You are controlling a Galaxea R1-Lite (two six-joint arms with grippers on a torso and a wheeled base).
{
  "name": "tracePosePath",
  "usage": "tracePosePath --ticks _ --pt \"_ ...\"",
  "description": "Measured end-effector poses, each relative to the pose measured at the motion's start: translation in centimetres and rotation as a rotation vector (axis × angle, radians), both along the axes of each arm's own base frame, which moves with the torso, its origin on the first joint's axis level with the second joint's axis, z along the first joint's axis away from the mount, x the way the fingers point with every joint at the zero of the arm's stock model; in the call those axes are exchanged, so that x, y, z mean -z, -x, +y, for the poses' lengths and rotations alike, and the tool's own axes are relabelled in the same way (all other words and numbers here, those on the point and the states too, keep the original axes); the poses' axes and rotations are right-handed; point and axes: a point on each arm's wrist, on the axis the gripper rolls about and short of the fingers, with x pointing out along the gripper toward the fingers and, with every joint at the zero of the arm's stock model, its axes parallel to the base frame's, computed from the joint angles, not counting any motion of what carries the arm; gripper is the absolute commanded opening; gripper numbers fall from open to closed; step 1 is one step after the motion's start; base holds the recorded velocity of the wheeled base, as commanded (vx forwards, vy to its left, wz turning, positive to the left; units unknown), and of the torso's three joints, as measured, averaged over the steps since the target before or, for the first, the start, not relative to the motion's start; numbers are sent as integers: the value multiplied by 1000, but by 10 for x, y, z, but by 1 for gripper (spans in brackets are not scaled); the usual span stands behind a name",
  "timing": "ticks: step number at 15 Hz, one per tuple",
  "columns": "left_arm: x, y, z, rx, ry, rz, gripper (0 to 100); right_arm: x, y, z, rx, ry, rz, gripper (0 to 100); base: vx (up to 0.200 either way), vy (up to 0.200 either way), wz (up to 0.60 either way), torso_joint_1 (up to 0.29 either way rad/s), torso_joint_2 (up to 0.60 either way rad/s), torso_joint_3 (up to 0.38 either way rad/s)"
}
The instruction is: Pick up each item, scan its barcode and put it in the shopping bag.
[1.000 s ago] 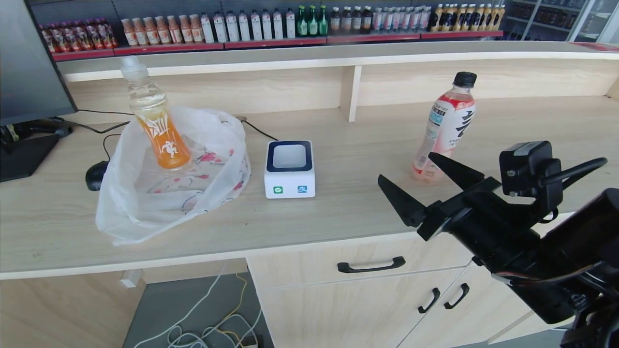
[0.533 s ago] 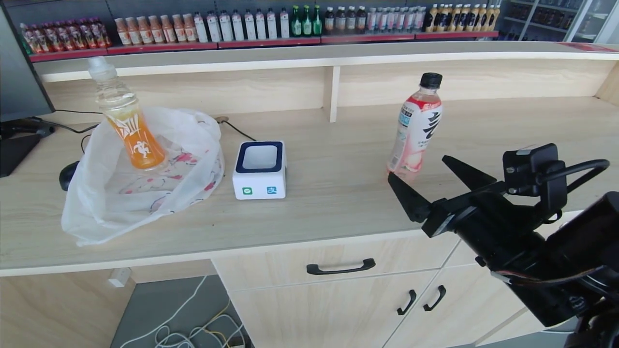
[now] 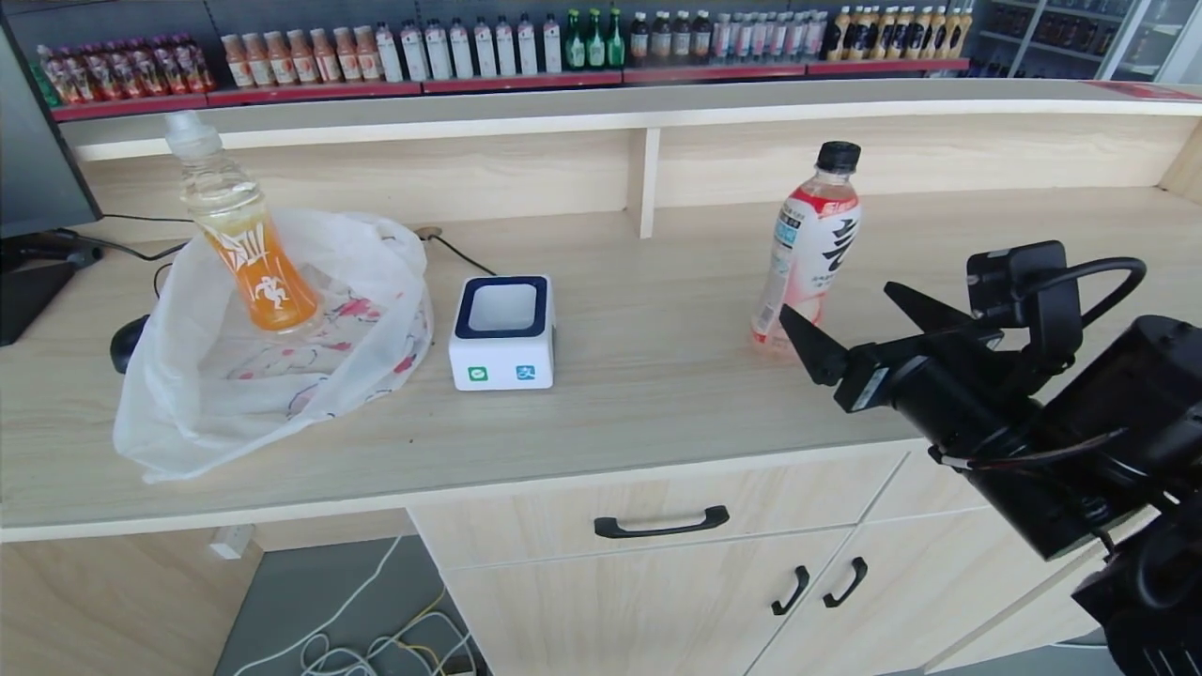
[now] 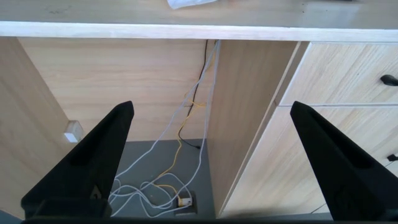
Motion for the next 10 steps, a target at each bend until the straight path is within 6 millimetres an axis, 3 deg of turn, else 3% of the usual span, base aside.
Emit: tracePosePath --ticks 10 --pt "0 0 0 0 0 0 100 0 -52 -4 17 -10 -33 100 0 0 0 0 0 0"
